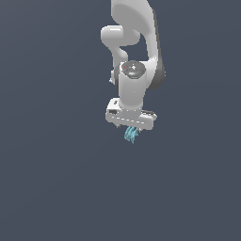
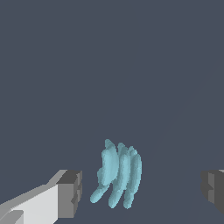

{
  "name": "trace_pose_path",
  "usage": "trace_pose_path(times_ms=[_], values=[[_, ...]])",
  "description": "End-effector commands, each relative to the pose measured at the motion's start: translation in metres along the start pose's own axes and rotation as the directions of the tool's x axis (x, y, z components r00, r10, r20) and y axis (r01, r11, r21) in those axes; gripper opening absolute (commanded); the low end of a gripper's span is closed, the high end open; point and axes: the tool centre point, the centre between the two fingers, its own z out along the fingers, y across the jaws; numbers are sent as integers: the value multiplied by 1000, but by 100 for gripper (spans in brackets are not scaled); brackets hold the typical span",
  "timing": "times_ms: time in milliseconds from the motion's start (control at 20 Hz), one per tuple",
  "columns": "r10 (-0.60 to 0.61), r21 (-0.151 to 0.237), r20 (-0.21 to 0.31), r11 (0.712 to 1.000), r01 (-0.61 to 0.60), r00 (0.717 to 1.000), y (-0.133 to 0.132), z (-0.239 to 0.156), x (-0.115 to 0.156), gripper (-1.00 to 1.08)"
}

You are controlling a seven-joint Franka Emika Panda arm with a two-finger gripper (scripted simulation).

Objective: Pick up the object and move it to a goal position.

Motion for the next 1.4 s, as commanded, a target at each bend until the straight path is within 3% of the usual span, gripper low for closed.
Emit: trace_pose_path(times_ms=[0,600,1350], values=[[57,-2,3,998,-57,998,-3,11,-9,100],[230,-11,9,973,-230,973,-10,43,-39,100],[249,-12,9,968,-249,968,-10,68,-44,100]])
